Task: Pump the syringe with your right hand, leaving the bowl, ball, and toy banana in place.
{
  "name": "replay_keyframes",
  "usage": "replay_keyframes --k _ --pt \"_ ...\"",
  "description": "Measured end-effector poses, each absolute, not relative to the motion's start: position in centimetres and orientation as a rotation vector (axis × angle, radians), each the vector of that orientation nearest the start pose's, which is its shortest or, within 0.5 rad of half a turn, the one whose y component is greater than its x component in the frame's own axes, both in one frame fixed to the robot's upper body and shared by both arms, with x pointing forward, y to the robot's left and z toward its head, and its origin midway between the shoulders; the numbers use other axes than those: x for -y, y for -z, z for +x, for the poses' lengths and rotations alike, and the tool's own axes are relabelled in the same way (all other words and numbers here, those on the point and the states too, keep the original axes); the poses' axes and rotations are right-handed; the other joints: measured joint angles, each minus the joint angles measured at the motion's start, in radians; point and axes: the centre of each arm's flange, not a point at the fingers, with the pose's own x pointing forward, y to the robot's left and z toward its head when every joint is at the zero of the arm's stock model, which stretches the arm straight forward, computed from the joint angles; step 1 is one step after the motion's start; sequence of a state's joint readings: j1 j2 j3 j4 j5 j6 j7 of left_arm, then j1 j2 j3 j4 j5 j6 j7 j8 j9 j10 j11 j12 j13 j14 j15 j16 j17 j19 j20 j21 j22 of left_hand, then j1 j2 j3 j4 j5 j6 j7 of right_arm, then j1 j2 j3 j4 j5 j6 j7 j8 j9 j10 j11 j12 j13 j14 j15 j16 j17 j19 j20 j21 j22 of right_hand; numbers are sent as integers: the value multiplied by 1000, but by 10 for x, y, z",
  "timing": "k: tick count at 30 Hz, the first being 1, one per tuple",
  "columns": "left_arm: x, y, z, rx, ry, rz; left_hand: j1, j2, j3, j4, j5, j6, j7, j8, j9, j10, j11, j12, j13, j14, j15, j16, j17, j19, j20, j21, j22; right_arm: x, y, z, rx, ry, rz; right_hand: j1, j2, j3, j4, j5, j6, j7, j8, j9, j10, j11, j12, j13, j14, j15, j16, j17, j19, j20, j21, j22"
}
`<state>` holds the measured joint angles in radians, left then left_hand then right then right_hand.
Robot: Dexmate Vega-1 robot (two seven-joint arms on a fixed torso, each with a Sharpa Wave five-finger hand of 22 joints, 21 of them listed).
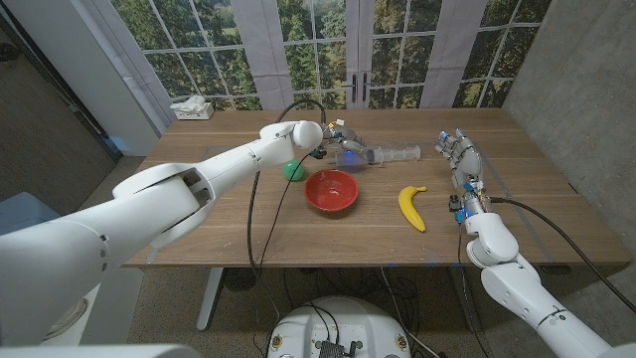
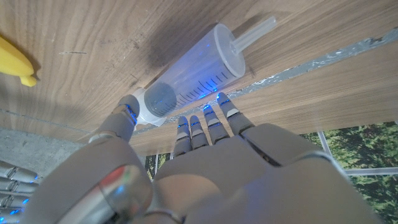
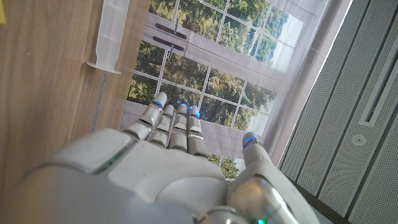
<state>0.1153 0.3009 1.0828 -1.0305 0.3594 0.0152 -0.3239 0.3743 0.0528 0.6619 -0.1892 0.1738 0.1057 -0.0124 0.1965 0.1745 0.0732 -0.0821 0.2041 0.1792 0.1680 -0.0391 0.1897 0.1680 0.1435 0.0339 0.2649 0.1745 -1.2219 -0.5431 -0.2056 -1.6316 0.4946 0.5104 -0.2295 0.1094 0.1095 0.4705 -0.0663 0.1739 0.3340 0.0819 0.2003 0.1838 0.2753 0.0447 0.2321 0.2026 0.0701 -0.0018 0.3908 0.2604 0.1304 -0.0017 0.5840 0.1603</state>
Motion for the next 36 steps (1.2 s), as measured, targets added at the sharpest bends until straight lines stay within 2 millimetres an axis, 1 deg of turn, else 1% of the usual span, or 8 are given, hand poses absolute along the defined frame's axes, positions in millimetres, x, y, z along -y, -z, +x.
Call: replay_keyframes --k 2,4,10,16,19,25,32,36 --pt "-32 -86 698 483 482 1538 4 -4 0 0 0 0 0 7 0 0 0 0 0 0 0 0 0 2 2 0 0 318 71 546 802 2 67 0 0 0 0 0 0 0 0 0 0 0 0 0 0 0 0 0 0 0 -4 0" --pt "-25 -87 697 479 482 1566 9 1 0 0 0 11 0 8 0 6 -5 0 0 0 0 0 0 2 2 -6 0 318 72 546 802 4 68 0 0 -2 -2 0 0 0 0 0 0 0 0 0 0 0 0 0 0 0 -4 0" --pt "-19 -87 699 448 475 1616 29 0 0 0 0 23 2 8 0 18 0 0 0 9 2 0 2 2 2 -9 5 320 72 546 802 9 71 0 0 -3 -3 0 0 0 0 0 0 0 0 0 10 -1 0 0 4 -4 -4 0" --pt "-14 -87 700 425 466 1657 53 0 0 0 0 36 -11 15 0 35 -4 0 0 9 2 0 2 2 2 -14 5 322 73 546 801 16 70 0 0 -3 -3 0 0 0 0 0 7 0 0 0 11 0 0 0 4 -4 -15 0" --pt "-12 -87 700 421 458 1674 61 0 0 0 0 40 -7 15 0 41 -6 0 0 9 2 0 2 7 7 -14 5 323 74 546 800 19 70 0 0 -3 -3 0 5 5 0 0 12 1 0 0 11 0 0 0 4 -4 -16 0" --pt "-9 -86 699 418 445 1702 80 9 0 0 0 50 -7 15 0 52 -6 8 0 18 3 0 2 13 8 -13 5 324 75 546 799 22 70 0 0 -3 -3 0 11 0 0 0 12 2 0 0 11 0 0 0 4 -4 -16 0" --pt "-7 -85 698 423 433 1720 106 19 6 0 0 57 -11 15 0 71 -8 9 0 34 -2 0 2 21 7 -17 5 325 76 545 800 23 72 0 0 -5 0 0 16 5 0 0 20 2 0 0 15 3 0 0 11 4 -23 0" --pt "-6 -83 697 430 427 1729 121 30 8 1 0 63 -5 15 0 76 -6 9 0 46 1 0 2 27 12 -17 5 326 78 546 798 23 75 0 0 -7 2 0 16 5 0 0 25 0 0 0 23 2 0 0 11 4 -23 0"
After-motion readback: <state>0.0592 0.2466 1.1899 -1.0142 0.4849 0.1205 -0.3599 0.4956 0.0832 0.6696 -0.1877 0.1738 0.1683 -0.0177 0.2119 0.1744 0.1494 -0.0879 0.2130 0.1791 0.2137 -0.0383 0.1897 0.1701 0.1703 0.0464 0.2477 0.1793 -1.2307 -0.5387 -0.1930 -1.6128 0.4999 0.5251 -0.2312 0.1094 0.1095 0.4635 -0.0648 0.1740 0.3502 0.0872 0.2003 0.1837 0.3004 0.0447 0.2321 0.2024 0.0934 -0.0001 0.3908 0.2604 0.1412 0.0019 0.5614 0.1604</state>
